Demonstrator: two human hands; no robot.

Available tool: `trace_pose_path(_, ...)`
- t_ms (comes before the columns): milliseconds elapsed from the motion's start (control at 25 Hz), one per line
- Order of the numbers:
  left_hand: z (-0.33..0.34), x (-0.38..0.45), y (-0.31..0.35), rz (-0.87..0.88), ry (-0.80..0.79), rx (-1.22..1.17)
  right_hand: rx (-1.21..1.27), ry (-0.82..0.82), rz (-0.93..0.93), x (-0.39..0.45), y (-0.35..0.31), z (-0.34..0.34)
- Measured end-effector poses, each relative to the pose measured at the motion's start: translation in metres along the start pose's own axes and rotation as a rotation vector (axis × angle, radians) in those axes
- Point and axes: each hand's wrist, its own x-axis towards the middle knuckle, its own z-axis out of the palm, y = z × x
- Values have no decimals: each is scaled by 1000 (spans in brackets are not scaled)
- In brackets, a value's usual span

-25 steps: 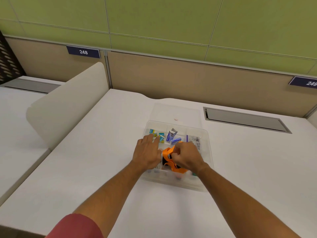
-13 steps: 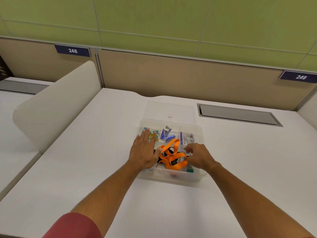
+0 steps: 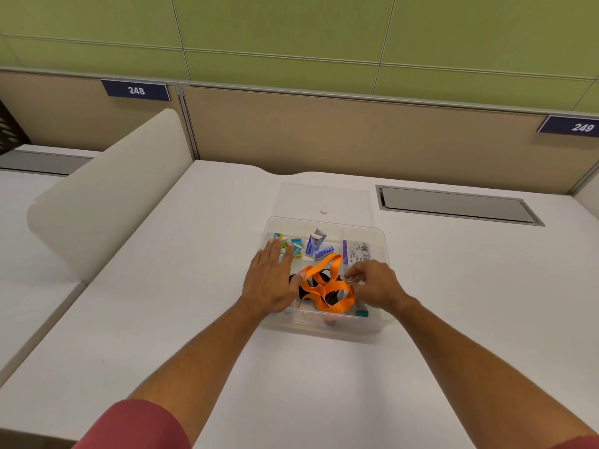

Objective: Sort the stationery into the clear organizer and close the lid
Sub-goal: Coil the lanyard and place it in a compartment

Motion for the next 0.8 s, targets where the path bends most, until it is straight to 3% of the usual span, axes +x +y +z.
trace_pose_path(160,-1,1,1,3,7,4,149,6,-104,-4,-15,-7)
trace_pose_path(560,-3,-3,3,-11,-7,-17,-301,-157,-293,-1,-32,17)
trace_pose_path(800,-7,-4,-3,-18,16,-41,-102,132,-121,15,-36,7)
